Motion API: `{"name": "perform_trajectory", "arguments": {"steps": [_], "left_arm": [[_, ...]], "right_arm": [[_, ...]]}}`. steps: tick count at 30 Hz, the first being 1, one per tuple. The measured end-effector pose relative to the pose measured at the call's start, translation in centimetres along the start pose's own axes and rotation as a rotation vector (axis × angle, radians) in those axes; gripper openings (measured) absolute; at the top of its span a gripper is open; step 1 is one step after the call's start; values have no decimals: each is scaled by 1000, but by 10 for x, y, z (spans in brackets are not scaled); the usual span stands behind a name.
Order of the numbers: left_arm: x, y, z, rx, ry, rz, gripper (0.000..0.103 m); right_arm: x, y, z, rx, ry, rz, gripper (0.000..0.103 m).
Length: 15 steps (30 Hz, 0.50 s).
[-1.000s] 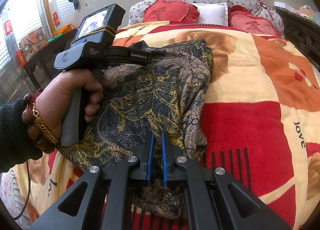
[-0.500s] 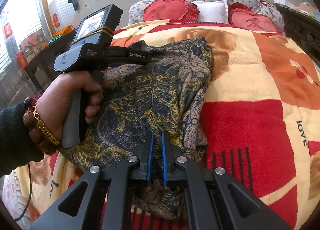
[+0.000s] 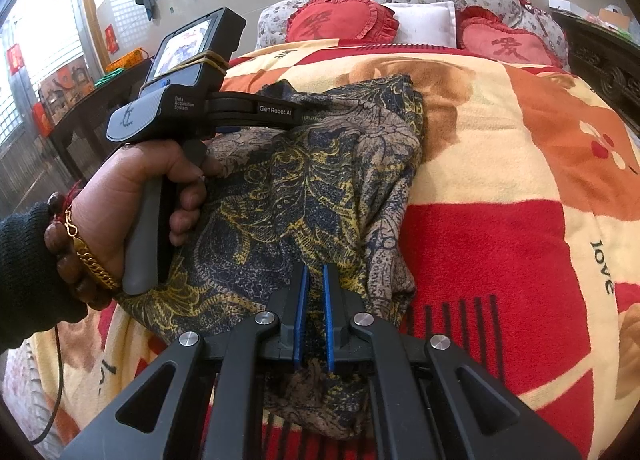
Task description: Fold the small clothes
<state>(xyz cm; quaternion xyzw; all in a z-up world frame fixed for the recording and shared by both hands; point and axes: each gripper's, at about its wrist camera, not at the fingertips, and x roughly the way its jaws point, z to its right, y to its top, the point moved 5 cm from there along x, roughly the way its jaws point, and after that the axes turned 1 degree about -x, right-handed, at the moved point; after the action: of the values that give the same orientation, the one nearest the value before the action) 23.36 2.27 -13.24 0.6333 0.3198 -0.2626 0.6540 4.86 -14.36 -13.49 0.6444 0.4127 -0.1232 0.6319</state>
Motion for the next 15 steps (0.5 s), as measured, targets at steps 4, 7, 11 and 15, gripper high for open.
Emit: {"name": "perform_trajectory", "arguments": {"steps": [4, 7, 11, 15], "left_arm": [[0, 0, 0, 0, 1, 0, 78], [0, 0, 0, 0, 0, 0, 78], [0, 0, 0, -1, -1, 0, 78], [0, 0, 0, 0, 0, -1, 78]], "right_arm": [[1, 0, -5, 6, 5, 1, 14], [-1, -1, -6, 8, 1, 2, 14], [-1, -1, -4, 10, 3, 2, 14], [-1, -1, -4, 9, 2, 2, 14]]}}
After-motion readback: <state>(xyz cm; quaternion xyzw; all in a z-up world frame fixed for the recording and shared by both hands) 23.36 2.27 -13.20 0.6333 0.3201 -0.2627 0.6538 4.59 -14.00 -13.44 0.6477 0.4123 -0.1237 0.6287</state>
